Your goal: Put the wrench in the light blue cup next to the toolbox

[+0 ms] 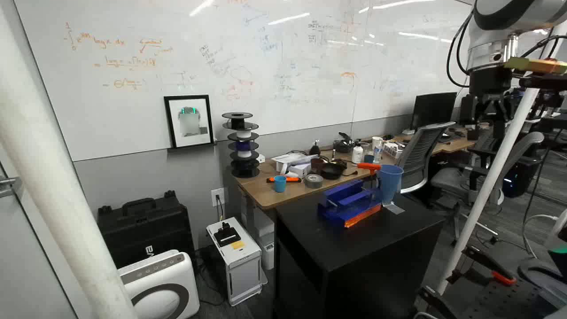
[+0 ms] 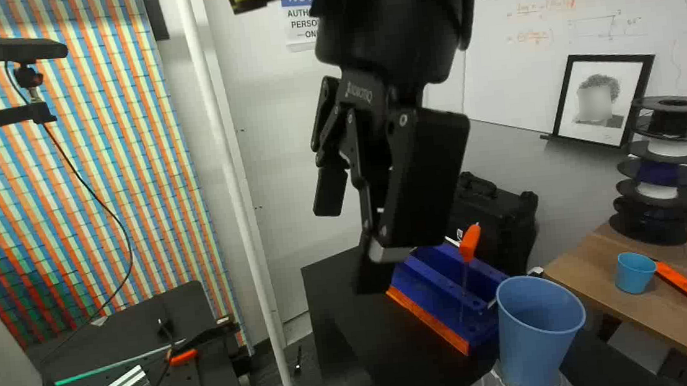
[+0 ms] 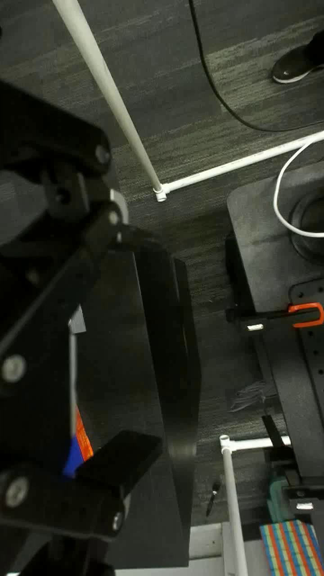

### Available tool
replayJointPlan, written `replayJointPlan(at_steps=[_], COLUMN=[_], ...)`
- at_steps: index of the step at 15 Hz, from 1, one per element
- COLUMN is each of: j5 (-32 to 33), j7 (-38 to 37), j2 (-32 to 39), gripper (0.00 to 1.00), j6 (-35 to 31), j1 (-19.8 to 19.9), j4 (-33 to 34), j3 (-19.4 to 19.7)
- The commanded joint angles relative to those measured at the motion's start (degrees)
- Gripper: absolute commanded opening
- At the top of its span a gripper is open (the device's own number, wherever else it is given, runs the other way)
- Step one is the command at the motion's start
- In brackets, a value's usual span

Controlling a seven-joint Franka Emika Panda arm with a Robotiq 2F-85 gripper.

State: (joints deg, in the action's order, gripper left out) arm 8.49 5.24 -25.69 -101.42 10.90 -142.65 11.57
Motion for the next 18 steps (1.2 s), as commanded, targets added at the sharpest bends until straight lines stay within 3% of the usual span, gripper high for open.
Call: replayJointPlan(at_steps=[1, 14, 18], j5=[-0.05, -0.05, 0.24], j7=[0.05, 0.05, 1.02], j2=[0.03, 0.0, 5.15], gripper=[1.0, 1.0, 1.0], j6=[0.07, 0.07, -2.89], j1=[0.12, 0.11, -1.31], j4=[0.22, 0.66, 3.66], j3=[-0.12, -0.11, -0.92])
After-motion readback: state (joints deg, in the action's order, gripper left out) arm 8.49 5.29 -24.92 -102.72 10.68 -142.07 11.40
